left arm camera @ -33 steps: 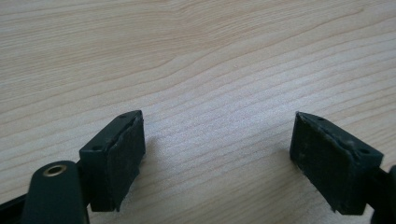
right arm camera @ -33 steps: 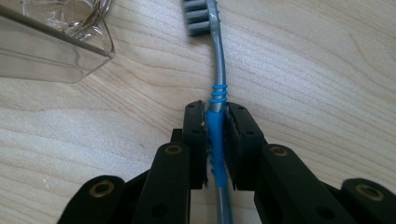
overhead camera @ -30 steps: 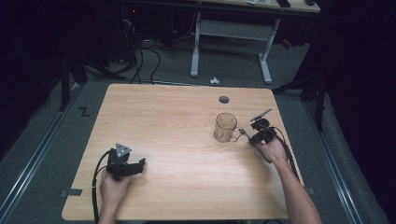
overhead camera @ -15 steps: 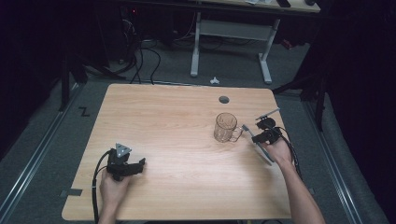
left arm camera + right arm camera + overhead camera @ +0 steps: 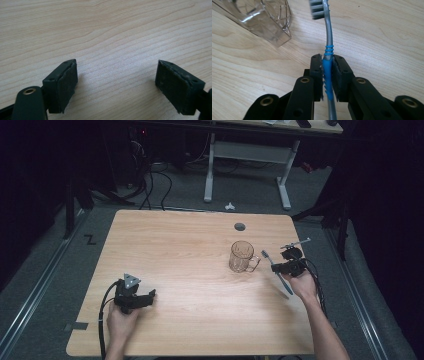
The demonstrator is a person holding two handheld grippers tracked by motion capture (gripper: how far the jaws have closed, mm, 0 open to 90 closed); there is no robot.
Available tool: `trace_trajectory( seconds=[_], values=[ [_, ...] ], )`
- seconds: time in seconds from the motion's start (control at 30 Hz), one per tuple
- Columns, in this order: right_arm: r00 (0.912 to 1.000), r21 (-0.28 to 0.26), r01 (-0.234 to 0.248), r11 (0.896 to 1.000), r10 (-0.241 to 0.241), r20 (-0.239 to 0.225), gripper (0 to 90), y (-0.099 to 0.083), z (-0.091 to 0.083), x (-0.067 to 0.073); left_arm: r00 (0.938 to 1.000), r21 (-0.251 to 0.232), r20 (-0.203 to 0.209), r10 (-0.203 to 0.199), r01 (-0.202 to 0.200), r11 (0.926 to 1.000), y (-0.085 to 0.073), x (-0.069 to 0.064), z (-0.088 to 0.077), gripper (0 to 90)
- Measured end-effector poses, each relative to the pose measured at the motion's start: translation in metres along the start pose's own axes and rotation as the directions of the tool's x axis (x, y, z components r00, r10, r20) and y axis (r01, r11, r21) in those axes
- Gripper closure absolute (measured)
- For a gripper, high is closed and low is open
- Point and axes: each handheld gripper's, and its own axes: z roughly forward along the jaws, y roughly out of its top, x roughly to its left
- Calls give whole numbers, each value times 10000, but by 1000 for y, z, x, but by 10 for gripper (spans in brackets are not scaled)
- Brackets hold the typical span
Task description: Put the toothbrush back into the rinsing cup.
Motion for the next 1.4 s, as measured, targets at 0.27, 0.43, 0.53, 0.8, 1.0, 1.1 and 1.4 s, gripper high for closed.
trace_trajectory(
  seconds=[0.27, 0.43, 0.53, 0.8, 1.0, 1.1, 1.4],
  values=[
    [9995, -696, -163, 9974, 142, -297, 795, -10, -10, 0, 10000, -4, -1, -3, 3, 10000, 0, 0, 0, 187],
    [9994, -987, -241, 9948, 214, -285, 795, -15, -15, 1, 10000, 7, -1, 8, -8, 10000, 0, 0, 0, 186],
    [9992, -1183, -304, 9925, 270, -299, 795, -18, -17, 1, 10000, 0, -2, 2, -2, 10000, 0, 0, 0, 186],
    [9996, -1692, -54, 9856, 9, -269, 794, -23, -24, 7, 10000, 0, -1, 0, 0, 10000, 0, 0, 0, 186],
    [9988, -2031, 137, 9791, -231, -442, 794, -27, -25, 11, 10000, 1, -1, -2, 2, 10000, 0, 0, 0, 186],
    [9984, -2079, 117, 9781, -230, -523, 794, -28, -24, 11, 10000, 0, -2, 0, 0, 10000, 0, 0, 0, 186],
    [9973, -2216, 90, 9751, -250, -696, 793, -30, -26, 11, 10000, -3, -2, -6, 6, 10000, 0, 0, 0, 186]
  ],
)
